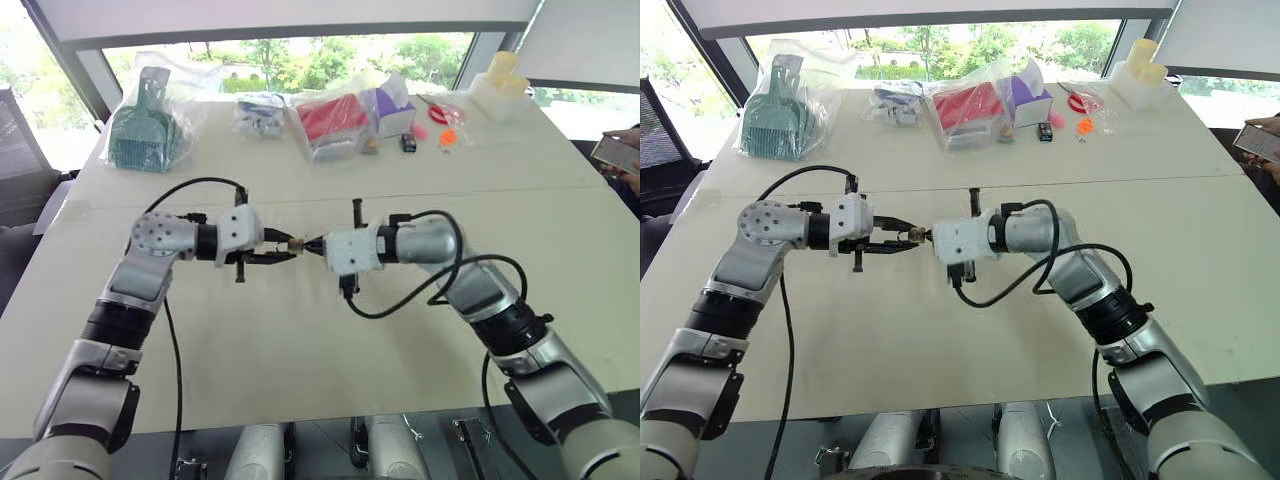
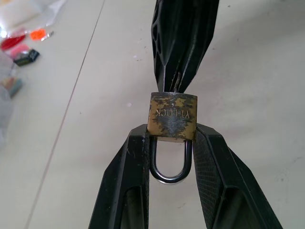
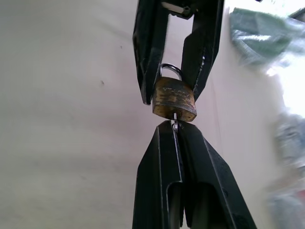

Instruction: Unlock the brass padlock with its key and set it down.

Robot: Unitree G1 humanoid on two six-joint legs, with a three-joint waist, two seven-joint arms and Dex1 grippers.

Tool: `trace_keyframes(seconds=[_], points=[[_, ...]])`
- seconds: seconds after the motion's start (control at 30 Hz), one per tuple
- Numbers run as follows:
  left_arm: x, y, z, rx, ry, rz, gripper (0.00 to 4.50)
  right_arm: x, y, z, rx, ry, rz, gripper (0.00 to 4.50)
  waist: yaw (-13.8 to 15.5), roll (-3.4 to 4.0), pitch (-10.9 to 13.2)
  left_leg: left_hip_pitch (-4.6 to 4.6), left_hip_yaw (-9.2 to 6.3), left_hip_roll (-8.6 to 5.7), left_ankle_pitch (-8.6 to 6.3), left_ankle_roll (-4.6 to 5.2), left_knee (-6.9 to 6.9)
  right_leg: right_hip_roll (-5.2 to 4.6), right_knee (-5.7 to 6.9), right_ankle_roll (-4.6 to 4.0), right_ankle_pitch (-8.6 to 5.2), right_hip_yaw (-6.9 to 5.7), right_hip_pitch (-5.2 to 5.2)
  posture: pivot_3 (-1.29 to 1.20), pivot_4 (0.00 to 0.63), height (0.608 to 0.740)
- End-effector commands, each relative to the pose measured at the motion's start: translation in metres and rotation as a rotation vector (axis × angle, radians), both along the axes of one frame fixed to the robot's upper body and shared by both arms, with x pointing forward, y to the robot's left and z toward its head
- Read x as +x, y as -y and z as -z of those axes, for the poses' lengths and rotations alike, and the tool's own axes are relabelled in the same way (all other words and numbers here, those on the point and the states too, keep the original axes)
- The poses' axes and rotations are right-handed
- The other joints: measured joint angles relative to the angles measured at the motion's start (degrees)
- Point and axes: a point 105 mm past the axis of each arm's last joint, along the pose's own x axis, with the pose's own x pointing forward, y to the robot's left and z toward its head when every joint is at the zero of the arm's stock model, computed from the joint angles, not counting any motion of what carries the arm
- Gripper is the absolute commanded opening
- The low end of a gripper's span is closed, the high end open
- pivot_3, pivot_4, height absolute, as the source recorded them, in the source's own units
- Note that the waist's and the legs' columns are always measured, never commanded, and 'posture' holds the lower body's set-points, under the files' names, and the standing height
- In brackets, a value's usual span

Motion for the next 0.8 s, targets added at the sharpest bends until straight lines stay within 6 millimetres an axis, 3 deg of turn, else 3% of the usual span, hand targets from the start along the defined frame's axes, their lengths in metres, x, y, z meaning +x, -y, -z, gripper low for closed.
trace_keyframes(seconds=[0.03,0.2,0.23,0.3,0.5,0.8], points=[[0.005,-0.008,-0.035,-0.166,-0.040,-0.055,0.74,-0.003,-0.005,-0.003,-0.060,0.289,-0.127,0.03,-0.09,0.00,0.00,-0.01,0.00,0.00,0.01,-0.01,0.00,0.00,0.01,0.00,0.00,0.00,-0.02,0.00,0.150,0.740],[0.001,-0.013,-0.035,-0.210,-0.154,-0.061,0.74,-0.001,-0.003,-0.010,0.035,0.394,-0.134,0.03,-0.10,-0.01,0.00,-0.02,0.01,0.03,0.13,-0.23,-0.01,0.01,0.08,0.00,0.00,0.01,-0.07,0.00,0.150,0.740],[0.000,-0.013,-0.035,-0.217,-0.163,-0.062,0.74,-0.001,-0.002,-0.010,0.047,0.399,-0.139,0.27,-0.10,-0.01,0.00,-0.02,0.01,0.03,0.15,-0.27,-0.01,0.01,0.07,0.00,0.00,0.01,-0.07,0.00,0.150,0.740],[0.000,-0.013,-0.036,-0.219,-0.168,-0.063,0.74,-0.001,-0.001,-0.008,0.052,0.389,-0.139,0.84,-0.05,-0.01,0.00,-0.02,0.01,0.03,0.15,-0.25,-0.01,0.01,0.07,0.00,0.00,0.02,-0.06,0.00,0.150,0.740],[-0.001,-0.013,-0.036,-0.197,-0.168,-0.053,0.74,-0.001,0.000,-0.006,0.055,0.401,-0.153,3.82,0.01,-0.01,0.00,-0.02,0.00,0.02,0.05,-0.09,0.00,0.00,0.06,-0.01,0.00,0.03,-0.05,0.00,0.150,0.740],[-0.008,-0.005,-0.034,-0.175,-0.179,-0.011,0.74,-0.003,-0.012,-0.015,0.084,0.458,-0.203,3.82,-0.08,-0.01,0.00,-0.02,0.01,0.02,0.06,-0.11,0.00,0.00,0.06,-0.01,0.00,0.03,-0.05,0.00,0.150,0.740]])
